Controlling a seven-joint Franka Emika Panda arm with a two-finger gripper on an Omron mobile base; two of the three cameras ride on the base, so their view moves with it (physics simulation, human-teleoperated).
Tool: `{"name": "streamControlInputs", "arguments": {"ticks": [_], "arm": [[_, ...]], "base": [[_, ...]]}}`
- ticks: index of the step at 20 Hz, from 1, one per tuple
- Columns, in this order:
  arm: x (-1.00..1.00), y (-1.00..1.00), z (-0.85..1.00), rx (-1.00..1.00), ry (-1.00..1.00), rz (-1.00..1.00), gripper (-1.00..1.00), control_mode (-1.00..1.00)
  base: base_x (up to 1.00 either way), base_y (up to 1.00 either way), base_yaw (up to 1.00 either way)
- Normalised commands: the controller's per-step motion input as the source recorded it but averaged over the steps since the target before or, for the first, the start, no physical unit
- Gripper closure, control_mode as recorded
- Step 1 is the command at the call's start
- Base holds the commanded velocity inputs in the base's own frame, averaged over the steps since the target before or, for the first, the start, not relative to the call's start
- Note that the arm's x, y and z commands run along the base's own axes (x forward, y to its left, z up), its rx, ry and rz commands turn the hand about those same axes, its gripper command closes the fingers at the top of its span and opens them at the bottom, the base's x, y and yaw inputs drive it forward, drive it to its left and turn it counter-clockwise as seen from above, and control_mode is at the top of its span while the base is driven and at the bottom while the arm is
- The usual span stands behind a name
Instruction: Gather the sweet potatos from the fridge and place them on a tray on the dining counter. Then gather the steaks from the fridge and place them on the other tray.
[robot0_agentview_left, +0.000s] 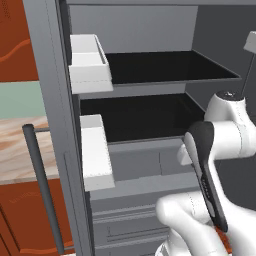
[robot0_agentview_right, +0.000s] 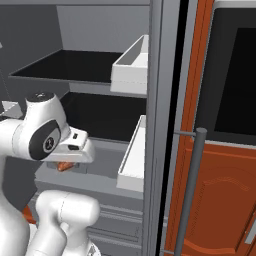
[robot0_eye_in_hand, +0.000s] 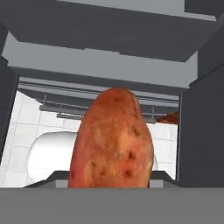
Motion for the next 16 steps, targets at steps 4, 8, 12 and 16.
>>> {"name": "streamControlInputs", "arguments": {"ticks": [4, 8, 12, 16], "arm": [[-0.76, 0.00, 0.78, 0.00, 0.13, -0.07, 1.00, -1.00], [-0.76, 0.00, 0.67, 0.00, 0.10, -0.01, 1.00, -1.00], [-0.79, 0.00, 0.63, 0.00, 0.12, -0.01, 1.00, -1.00], [-0.38, 0.00, 0.28, 0.00, 0.02, -0.01, 1.00, -1.00]], "base": [[0.00, 0.00, 0.00], [0.00, 0.00, 0.00], [0.00, 0.00, 0.00], [0.00, 0.00, 0.00]]}}
